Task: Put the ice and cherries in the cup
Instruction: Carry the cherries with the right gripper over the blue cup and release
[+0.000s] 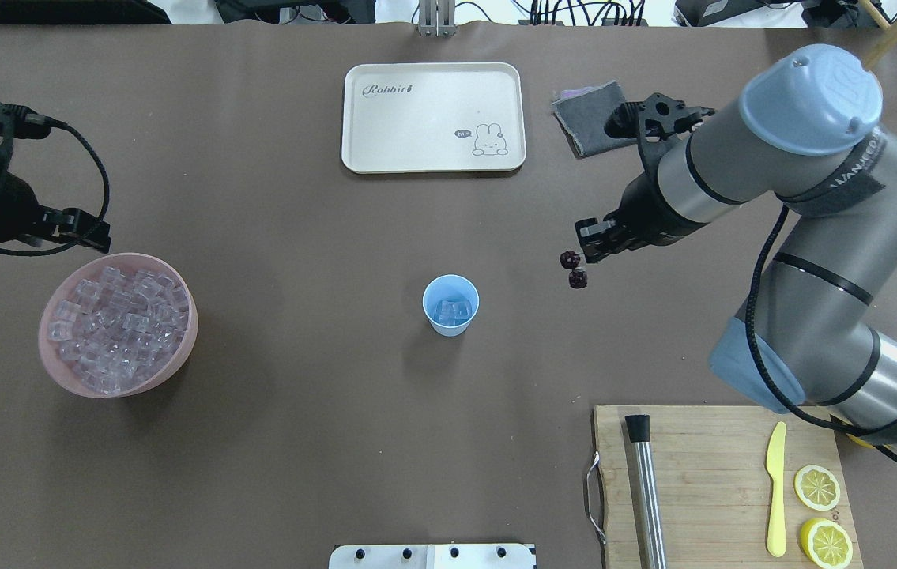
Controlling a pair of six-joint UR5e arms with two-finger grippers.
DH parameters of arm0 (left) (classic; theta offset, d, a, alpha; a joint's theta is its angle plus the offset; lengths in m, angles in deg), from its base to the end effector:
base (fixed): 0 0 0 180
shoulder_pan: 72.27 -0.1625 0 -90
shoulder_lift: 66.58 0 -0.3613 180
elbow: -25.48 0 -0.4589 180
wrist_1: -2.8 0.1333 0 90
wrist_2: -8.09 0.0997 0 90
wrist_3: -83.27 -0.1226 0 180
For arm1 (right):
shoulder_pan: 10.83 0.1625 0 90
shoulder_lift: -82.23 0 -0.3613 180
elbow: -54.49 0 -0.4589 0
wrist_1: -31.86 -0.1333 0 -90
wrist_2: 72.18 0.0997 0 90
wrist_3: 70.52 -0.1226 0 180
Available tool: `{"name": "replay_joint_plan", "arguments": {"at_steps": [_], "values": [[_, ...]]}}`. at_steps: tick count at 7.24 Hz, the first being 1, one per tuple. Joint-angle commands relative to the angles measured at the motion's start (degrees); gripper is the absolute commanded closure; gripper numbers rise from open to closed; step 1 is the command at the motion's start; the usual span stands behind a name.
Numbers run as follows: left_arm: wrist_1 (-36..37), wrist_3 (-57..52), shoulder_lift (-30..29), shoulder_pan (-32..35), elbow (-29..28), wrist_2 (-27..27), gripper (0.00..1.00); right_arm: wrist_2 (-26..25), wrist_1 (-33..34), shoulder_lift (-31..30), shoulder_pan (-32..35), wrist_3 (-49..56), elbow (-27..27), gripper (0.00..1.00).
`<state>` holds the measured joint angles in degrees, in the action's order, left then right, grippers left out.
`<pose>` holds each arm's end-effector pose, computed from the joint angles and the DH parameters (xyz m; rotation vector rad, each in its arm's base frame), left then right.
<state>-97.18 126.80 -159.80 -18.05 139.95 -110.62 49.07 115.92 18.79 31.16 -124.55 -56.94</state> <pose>0.2736 -0.5070 0.3342 0.1871 0.7814 0.0368 -0.4083 -0.4613 0.1258 0.1846 -1.0281 -0.1612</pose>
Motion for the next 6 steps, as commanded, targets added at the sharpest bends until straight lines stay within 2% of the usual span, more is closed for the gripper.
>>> {"name": "replay_joint_plan", "arguments": {"at_steps": [1, 2, 4, 6], "values": [[-7.4, -2.5, 5.3, 2.6, -3.1, -2.0, 0.08, -5.0, 1.4, 12.6, -4.4, -4.2, 7.3, 1.00], [-8.0, -4.9, 5.6, 4.6, -4.2, -4.5, 0.08, -8.1, 3.0, 17.5, -6.2, -5.9, 10.8, 1.00], [-8.0, -9.7, 8.3, 9.3, -4.2, -7.9, 0.08, -12.2, 3.0, 17.9, -9.5, -5.8, 12.1, 1.00], [-8.0, -9.7, 9.7, 11.3, -3.6, -10.3, 0.08, -12.2, 3.0, 16.5, -9.6, -4.9, 12.1, 1.00]]}}
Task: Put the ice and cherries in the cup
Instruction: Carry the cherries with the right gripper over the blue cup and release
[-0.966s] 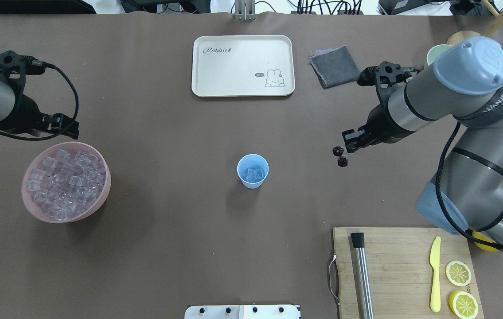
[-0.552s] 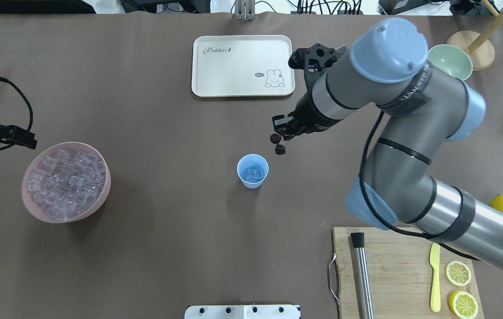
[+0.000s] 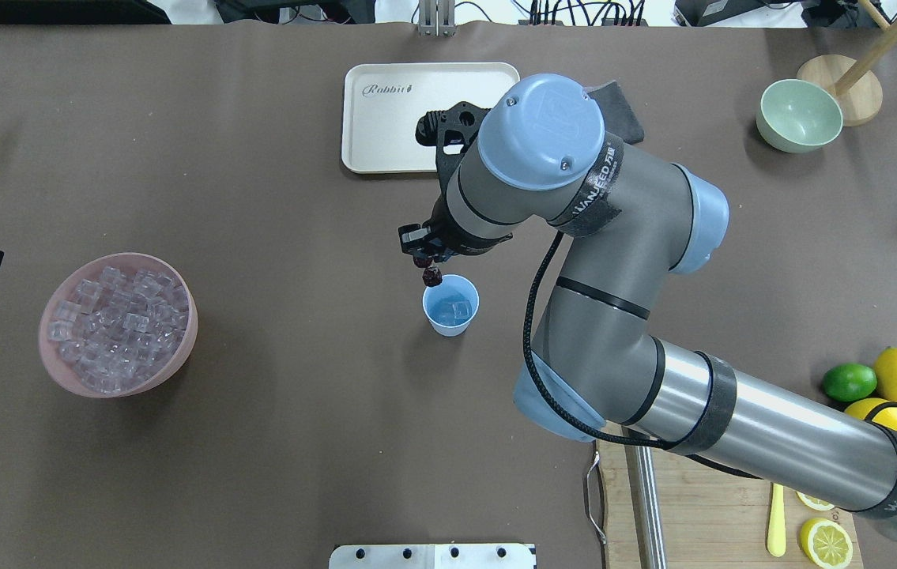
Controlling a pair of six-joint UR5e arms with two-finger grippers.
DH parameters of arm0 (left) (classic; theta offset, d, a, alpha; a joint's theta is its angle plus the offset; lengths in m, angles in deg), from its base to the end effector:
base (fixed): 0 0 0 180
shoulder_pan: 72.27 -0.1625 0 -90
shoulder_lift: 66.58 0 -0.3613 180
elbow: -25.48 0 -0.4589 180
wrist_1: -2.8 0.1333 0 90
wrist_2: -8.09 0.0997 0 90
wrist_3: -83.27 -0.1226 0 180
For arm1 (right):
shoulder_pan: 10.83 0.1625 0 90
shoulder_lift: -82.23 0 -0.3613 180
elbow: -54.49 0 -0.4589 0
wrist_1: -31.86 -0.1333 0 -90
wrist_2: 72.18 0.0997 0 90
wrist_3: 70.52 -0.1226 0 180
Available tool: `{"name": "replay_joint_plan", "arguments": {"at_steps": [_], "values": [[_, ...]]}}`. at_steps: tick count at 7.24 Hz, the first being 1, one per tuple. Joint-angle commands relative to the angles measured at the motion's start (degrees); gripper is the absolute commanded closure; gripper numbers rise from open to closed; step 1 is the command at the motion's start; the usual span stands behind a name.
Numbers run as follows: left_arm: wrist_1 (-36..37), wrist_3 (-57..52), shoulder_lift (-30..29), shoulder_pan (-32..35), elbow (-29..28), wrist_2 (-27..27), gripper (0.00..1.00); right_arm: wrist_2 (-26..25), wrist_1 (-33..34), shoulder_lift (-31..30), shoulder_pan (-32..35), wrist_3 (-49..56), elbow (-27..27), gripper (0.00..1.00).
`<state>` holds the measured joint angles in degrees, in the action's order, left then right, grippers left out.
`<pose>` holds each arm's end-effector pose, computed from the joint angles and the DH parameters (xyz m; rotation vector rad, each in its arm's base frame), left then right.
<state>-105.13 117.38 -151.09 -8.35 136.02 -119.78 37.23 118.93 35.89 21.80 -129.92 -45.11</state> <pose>0.1874 -0.5149 0.4299 0.1572 0.8325 0.0585 -0.5190 -0.4422 0.0376 0.2440 -0.9895 -0.1338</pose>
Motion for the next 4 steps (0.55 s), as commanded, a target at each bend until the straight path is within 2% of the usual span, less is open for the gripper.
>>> {"name": "replay_joint_plan", "arguments": {"at_steps": [1, 2, 3, 4], "values": [[0.0, -0.3, 1.1, 1.8, 0.6, -1.2, 0.08, -0.6, 0.0, -0.8, -0.3, 0.9, 0.6, 1.00], [-0.1, -0.3, 1.1, 1.8, 0.7, -1.2, 0.08, -1.5, -0.1, -0.6, -0.4, 1.4, 1.3, 1.00], [-0.2, -0.3, 1.1, 2.1, 0.8, -1.2, 0.08, -1.6, 0.0, -1.0, -0.5, 1.3, 1.3, 0.73], [-0.2, -0.2, 1.1, 2.2, 0.8, -1.2, 0.08, -1.9, -0.1, -1.8, -0.8, 0.8, 1.0, 0.17]]}}
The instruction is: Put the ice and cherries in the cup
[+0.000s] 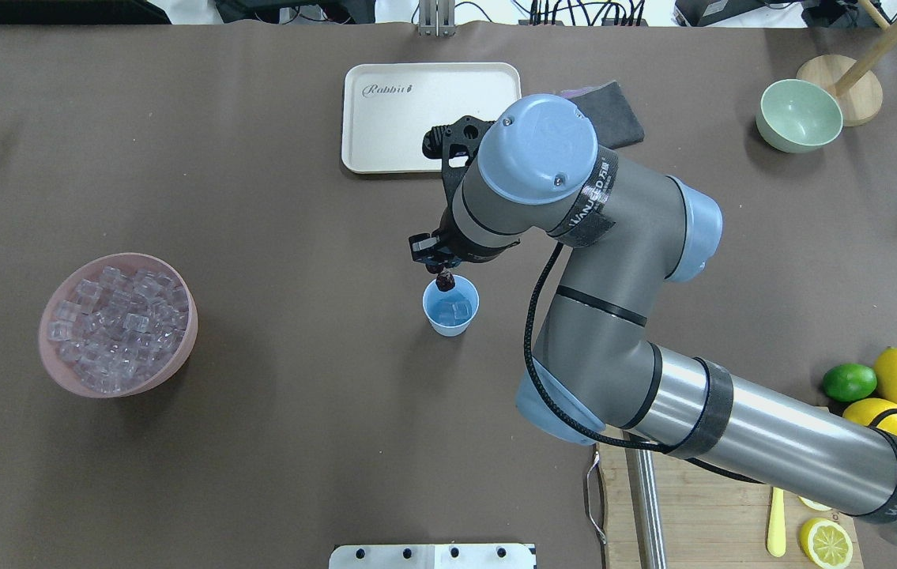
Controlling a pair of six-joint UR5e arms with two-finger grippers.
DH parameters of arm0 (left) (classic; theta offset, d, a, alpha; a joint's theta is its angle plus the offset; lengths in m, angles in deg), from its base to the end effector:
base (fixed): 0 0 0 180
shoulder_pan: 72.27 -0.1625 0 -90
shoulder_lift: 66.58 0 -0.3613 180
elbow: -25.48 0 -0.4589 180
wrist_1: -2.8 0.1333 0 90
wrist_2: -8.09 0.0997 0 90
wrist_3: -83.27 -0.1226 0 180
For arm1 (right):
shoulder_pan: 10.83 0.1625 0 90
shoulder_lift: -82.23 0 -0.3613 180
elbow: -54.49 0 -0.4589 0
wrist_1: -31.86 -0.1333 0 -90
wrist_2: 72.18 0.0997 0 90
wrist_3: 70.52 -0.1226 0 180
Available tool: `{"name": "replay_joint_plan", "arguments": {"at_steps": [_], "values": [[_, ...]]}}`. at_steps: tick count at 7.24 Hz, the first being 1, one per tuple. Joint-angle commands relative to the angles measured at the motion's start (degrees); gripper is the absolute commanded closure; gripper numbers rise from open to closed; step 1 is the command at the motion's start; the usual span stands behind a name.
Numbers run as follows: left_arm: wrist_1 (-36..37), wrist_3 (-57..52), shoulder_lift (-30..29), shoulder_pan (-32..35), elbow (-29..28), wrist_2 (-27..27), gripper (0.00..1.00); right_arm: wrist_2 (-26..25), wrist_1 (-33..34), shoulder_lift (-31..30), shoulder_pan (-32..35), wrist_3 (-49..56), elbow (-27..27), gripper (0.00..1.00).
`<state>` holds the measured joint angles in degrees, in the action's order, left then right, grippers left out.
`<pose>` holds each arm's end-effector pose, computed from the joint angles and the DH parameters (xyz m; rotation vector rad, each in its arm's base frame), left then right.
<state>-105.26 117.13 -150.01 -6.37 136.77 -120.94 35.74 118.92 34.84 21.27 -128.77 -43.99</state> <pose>0.1684 -0.5139 0.4309 0.1597 0.8442 0.0351 -0.5302 -0.4454 0.0592 0.2490 -0.9465 -0.1418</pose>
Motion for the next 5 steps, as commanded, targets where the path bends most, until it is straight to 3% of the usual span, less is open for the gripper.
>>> {"name": "replay_joint_plan", "arguments": {"at_steps": [1, 3, 5], "values": [[0.0, 0.0, -0.1, 0.2, 0.0, -0.1, 0.08, -2.0, -0.1, -1.4, -0.5, 0.2, -0.3, 0.00], [0.3, 0.0, -0.6, 0.3, 0.0, -0.2, 0.08, -1.3, 0.1, -3.7, 0.2, 0.4, -3.4, 0.00], [0.7, -5.2, -0.8, 4.0, -1.3, -2.6, 0.08, 5.8, 8.0, -10.0, 9.4, 9.8, -11.2, 0.00]]}}
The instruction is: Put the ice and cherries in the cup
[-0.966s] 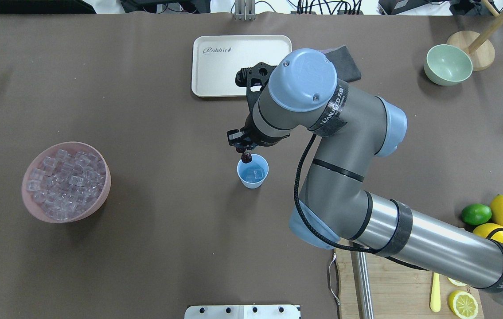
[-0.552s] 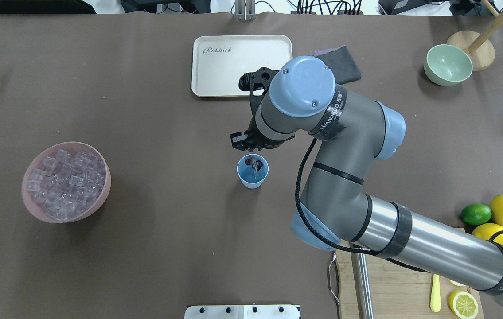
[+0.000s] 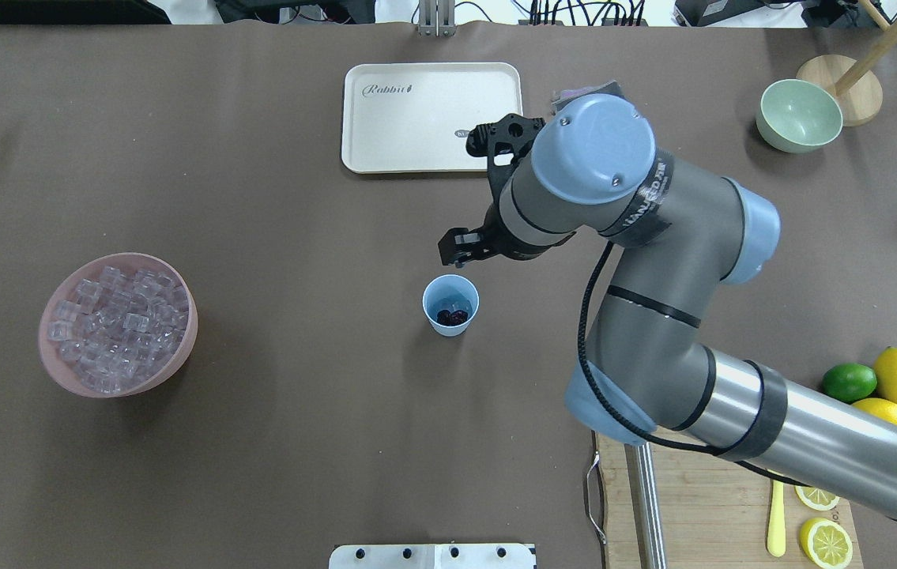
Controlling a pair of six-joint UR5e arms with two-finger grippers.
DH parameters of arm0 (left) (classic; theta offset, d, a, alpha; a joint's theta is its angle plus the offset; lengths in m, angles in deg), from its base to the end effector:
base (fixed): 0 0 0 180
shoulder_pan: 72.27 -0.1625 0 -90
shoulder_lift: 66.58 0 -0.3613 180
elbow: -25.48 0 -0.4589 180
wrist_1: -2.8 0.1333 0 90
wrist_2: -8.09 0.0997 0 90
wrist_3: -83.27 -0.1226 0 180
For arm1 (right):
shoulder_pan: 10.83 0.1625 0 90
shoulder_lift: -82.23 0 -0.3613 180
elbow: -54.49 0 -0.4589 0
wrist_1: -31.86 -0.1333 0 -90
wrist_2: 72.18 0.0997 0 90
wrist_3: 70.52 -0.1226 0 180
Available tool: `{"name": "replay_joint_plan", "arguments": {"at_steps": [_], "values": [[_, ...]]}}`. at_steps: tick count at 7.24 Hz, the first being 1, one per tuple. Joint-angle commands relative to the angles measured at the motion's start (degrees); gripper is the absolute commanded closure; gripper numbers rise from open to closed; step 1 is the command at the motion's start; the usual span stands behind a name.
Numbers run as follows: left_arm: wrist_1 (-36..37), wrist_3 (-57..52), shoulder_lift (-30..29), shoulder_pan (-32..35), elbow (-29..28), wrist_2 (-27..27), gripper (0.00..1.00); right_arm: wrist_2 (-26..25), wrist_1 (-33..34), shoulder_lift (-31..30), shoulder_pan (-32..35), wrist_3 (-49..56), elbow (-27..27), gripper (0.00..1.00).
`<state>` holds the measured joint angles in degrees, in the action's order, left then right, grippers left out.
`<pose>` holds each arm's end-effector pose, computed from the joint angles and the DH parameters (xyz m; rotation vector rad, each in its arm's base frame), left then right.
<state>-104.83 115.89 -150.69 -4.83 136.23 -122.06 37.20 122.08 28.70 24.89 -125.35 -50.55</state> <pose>0.1574 -0.5203 0.4297 0.1657 0.8543 0.0343 -0.4761 -0.4564 0.0884 0.2572 -0.9048 -0.1425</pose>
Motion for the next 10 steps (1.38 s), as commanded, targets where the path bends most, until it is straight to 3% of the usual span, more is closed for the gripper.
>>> {"name": "replay_joint_plan", "arguments": {"at_steps": [1, 4, 6, 8, 10], "values": [[2.6, -9.2, 0.3, 5.1, -1.3, -1.5, 0.08, 7.5, 7.2, -7.9, 11.8, 14.7, -6.9, 0.00], [11.2, -25.9, 2.6, 13.4, -1.3, -1.6, 0.04, 17.9, 6.9, -23.0, 27.3, 41.9, -7.3, 0.00], [10.9, -29.7, 7.1, 15.7, -1.3, -1.4, 0.03, 18.4, 6.9, -30.0, 35.4, 54.3, -4.2, 0.00], [10.9, -28.1, 6.4, 15.9, -3.3, -1.5, 0.03, 22.1, 6.9, -31.8, 45.2, 69.2, 4.2, 0.00], [10.9, -28.4, 4.9, 17.9, -4.4, -1.2, 0.03, 21.8, 6.7, -33.8, 49.4, 73.4, 6.7, 0.00]]}}
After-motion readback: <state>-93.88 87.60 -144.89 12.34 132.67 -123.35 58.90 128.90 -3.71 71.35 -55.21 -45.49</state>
